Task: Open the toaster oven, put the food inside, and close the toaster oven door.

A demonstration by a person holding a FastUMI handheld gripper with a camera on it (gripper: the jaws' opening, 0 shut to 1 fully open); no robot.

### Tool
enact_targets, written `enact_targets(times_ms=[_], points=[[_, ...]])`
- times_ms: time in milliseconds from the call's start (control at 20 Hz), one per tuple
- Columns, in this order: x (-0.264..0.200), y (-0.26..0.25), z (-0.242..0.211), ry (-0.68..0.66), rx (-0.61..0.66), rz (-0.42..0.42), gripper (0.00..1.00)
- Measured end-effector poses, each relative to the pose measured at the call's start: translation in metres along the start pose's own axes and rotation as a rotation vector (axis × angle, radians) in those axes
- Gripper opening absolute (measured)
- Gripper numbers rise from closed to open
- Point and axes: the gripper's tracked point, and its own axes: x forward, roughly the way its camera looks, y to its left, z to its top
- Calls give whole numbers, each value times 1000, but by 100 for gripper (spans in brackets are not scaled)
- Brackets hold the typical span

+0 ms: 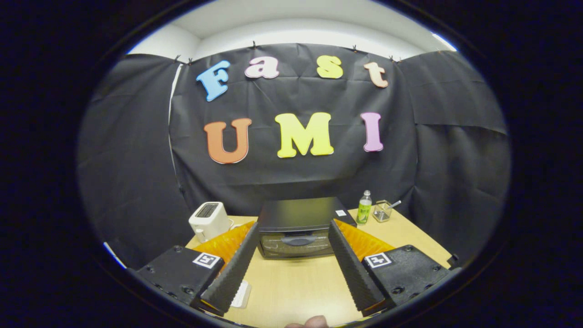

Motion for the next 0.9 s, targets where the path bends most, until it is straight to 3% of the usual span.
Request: enact_targets(times_ms=[50,500,900], points=[[21,-24,10,-1,8,4,100],[-34,-31,-20,-1,-31,15,100],[-42,-28,-29,14,-20,15,100]])
